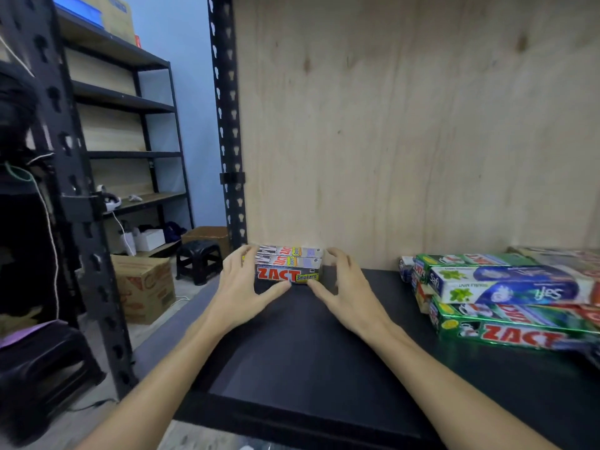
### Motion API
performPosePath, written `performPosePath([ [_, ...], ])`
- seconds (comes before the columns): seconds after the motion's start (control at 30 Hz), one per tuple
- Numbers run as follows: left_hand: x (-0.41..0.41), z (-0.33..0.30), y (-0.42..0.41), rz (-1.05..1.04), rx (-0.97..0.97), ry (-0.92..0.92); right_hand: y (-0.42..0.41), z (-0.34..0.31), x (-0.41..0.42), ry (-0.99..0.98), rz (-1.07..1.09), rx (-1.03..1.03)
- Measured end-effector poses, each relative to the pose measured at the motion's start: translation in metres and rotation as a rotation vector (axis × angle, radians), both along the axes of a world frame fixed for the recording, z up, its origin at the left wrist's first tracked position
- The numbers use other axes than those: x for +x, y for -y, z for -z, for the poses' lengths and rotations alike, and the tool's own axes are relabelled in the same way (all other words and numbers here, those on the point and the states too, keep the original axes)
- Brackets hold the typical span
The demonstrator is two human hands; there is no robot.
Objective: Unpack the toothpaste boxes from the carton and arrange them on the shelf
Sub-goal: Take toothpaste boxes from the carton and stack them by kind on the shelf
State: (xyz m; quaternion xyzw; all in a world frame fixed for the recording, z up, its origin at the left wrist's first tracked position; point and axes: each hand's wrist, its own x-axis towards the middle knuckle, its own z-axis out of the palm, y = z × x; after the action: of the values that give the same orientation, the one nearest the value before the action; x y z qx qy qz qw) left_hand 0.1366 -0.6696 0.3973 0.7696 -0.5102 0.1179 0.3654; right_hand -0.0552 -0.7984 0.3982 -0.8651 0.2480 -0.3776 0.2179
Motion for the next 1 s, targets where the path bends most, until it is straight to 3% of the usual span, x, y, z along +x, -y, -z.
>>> performPosePath([
  [0.1, -0.03, -0.001, -0.009, 0.078, -0.038, 0.009, -0.018, 0.0, -0.026, 0.05, 0.018, -0.031],
  [0.23, -0.078, -0.011, -0.009, 0.167, -0.141, -0.159, -0.039, -0.006, -0.073, 0.158, 0.061, -0.069],
  [0.47, -0.182, -0.031, 0.043, 0.296, -0.18, -0.15, -0.027, -0.03, -0.172, 0.21, 0.234, -0.161],
  [0.7, -0.27, -0.055, 0.104, 0.389, -0.121, -0.076, 0.026, -0.048, -0.267, 0.109, 0.51, -0.271],
  [1.0, -0.328, -0.059, 0.18, 0.387, -0.004, 0.039, 0.101, -0.051, -0.352, -0.135, 0.772, -0.192],
])
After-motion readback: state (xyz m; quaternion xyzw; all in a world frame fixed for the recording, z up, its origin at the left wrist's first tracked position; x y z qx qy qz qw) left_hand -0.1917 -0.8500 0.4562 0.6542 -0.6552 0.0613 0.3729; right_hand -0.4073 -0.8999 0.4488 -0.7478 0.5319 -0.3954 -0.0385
